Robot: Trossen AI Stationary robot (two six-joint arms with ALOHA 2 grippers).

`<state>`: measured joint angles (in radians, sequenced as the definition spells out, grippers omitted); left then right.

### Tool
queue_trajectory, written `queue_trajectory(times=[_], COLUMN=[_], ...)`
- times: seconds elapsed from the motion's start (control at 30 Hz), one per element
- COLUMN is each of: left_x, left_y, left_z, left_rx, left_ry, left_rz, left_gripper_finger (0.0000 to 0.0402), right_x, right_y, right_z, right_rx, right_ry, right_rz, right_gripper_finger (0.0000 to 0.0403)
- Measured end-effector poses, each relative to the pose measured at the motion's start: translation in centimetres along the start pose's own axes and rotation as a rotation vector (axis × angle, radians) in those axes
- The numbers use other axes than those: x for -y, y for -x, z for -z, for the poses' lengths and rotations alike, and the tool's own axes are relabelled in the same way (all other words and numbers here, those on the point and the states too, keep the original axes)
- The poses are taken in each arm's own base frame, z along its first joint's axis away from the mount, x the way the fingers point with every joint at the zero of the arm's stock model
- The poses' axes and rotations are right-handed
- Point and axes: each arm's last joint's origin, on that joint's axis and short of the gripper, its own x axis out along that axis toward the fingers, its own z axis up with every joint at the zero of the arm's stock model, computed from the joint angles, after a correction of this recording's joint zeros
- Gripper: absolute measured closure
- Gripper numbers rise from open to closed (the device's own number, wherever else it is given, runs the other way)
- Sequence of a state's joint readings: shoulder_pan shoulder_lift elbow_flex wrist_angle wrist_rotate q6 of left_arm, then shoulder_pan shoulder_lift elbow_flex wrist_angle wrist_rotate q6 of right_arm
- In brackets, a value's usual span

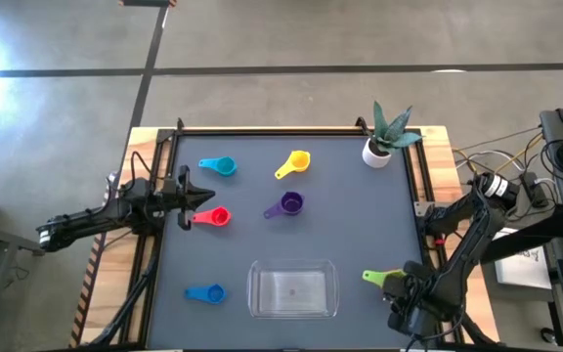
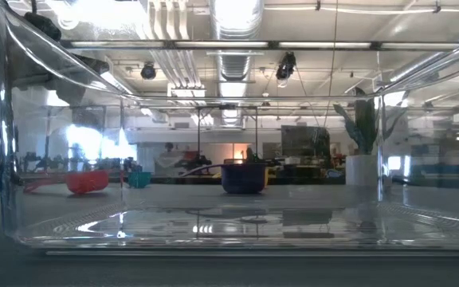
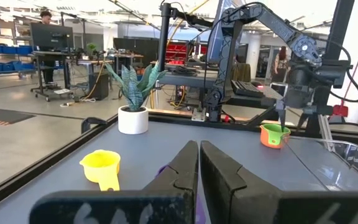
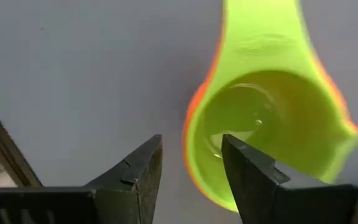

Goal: Nest measuring cups in basket
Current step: Move the stacked measuring cups to the center of the table

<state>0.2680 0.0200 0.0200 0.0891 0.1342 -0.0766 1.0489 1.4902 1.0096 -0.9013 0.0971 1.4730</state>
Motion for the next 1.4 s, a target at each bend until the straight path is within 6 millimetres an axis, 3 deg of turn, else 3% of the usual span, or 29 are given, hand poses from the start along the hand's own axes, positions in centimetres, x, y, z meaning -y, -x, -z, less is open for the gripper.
queue_trajectory(times=[0.2,0.4,0.6,0.73,0.9,1.07,1.2,1.4], left_x=[0.0,0.0,0.0,0.0,0.0,0.0,0.0,0.0], left_y=[0.0,0.0,0.0,0.0,0.0,0.0,0.0,0.0], left_z=[0.0,0.0,0.0,0.0,0.0,0.0,0.0,0.0], left_rx=[0.0,0.0,0.0,0.0,0.0,0.0,0.0,0.0], left_ry=[0.0,0.0,0.0,0.0,0.0,0.0,0.0,0.0], left_rz=[0.0,0.0,0.0,0.0,0.0,0.0,0.0,0.0], left_gripper_finger=[0.0402,0.0402,0.0402,0.0402,0.0402,0.0402,0.0402,0.0402], right_x=[0.7,1.2,1.7,2.3,3.9,7.5,10.8,15.7], right_y=[-1.2,-1.6,0.4,2.5,3.8,4.1,4.1,2.4], right_z=[0.2,0.1,-1.8,-4.9,-10.2,-15.6,-19.3,-21.9], right_rx=[-0.002,-0.004,0.018,0.087,0.144,0.174,0.24,0.187], right_ry=[0.018,0.031,0.059,0.104,0.173,0.257,0.297,0.3], right_rz=[0.018,0.045,0.183,0.266,0.297,0.273,0.112,0.096], right_gripper_finger=[0.0269,0.0376,0.0391,0.0392,0.0393,0.0393,0.0394,0.0394])
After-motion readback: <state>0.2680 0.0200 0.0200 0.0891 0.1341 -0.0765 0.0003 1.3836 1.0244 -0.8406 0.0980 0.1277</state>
